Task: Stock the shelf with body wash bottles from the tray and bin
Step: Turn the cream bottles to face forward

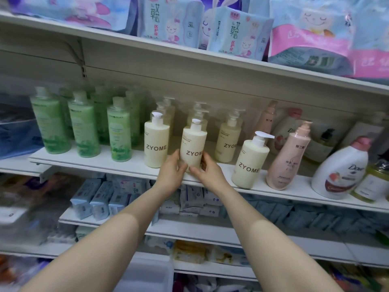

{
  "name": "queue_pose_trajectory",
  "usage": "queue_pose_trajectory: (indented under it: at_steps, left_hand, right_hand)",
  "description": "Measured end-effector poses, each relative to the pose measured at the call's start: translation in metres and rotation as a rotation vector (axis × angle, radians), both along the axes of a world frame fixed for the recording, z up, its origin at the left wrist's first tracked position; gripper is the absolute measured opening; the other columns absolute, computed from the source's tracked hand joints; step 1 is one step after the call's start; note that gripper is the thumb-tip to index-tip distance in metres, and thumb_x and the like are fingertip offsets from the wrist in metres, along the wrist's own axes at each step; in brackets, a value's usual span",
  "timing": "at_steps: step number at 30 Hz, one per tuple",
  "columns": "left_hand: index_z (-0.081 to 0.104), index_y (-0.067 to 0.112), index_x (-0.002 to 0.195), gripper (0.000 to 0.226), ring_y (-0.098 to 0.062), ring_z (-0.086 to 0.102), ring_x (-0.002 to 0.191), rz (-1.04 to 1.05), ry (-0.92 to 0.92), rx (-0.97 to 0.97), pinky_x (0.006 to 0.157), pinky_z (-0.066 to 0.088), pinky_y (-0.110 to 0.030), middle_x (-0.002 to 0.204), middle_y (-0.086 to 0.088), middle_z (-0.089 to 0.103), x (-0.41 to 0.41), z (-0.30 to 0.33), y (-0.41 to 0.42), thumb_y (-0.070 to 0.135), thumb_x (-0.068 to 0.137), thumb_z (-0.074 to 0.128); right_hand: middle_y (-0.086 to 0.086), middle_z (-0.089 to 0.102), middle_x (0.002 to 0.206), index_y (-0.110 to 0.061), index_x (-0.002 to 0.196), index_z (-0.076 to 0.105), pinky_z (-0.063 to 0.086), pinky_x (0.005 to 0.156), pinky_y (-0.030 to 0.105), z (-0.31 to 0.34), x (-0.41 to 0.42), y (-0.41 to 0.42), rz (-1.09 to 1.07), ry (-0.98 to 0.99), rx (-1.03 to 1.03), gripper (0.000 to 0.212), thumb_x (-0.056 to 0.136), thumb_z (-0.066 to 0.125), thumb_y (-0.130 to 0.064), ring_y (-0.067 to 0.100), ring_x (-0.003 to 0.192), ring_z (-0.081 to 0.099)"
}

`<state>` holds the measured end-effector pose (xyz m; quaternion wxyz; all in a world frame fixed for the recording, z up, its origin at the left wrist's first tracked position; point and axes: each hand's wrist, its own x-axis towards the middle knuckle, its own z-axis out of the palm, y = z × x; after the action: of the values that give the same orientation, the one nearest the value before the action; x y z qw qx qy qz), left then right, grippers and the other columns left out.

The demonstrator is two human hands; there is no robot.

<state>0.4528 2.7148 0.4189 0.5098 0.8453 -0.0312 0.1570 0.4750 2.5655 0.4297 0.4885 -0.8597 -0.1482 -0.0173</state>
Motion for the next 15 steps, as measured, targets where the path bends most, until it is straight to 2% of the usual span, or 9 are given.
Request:
queue_pose_trajectory:
  at_steps: [3,6,11,15]
  left_hand:
    - [0.039,0.015,0.142,0.056,-0.021,0.047,0.126,0.112,-0.087,0.006,0.108,0.041,-0.041,0.142,-0.005,0.044,-0.013,-0.009,-0.004,0.016,0.091,0.062]
    - [0.047,0.019,0.127,0.045,-0.017,0.053,0.106,0.209,-0.171,-0.026,0.095,0.05,-0.038,0.127,-0.002,0.044,-0.03,-0.013,-0.014,0.015,0.087,0.067]
    - [0.05,0.02,0.125,0.043,-0.011,0.052,0.099,0.108,-0.193,-0.012,0.09,0.051,-0.03,0.116,0.002,0.046,-0.044,-0.006,-0.045,0.016,0.086,0.069]
    - [0.05,0.018,0.13,0.051,-0.009,0.054,0.103,-0.027,-0.195,-0.008,0.091,0.051,-0.028,0.12,0.0,0.053,-0.042,0.006,-0.076,0.019,0.084,0.073]
  right_hand:
    - [-0.003,0.047,0.15,-0.025,0.152,0.032,0.037,0.112,0.03,-0.004,-0.02,-0.008,-0.029,-0.067,-0.012,0.071,0.091,0.067,-0.02,0.013,0.136,0.045]
    - [-0.003,0.048,0.15,-0.025,0.15,0.039,0.039,0.114,0.035,-0.009,-0.039,-0.023,-0.121,-0.127,-0.045,0.063,0.093,0.065,-0.016,0.014,0.135,0.047]
    - [-0.006,0.063,0.122,-0.025,0.128,0.059,0.053,0.092,0.028,-0.001,-0.064,-0.059,-0.289,-0.314,0.003,0.04,0.091,0.067,-0.013,0.007,0.108,0.059]
    - [-0.004,0.061,0.102,-0.025,0.104,0.057,0.054,0.073,0.031,0.007,-0.068,-0.087,-0.414,-0.46,0.043,0.026,0.086,0.07,-0.013,0.012,0.085,0.058]
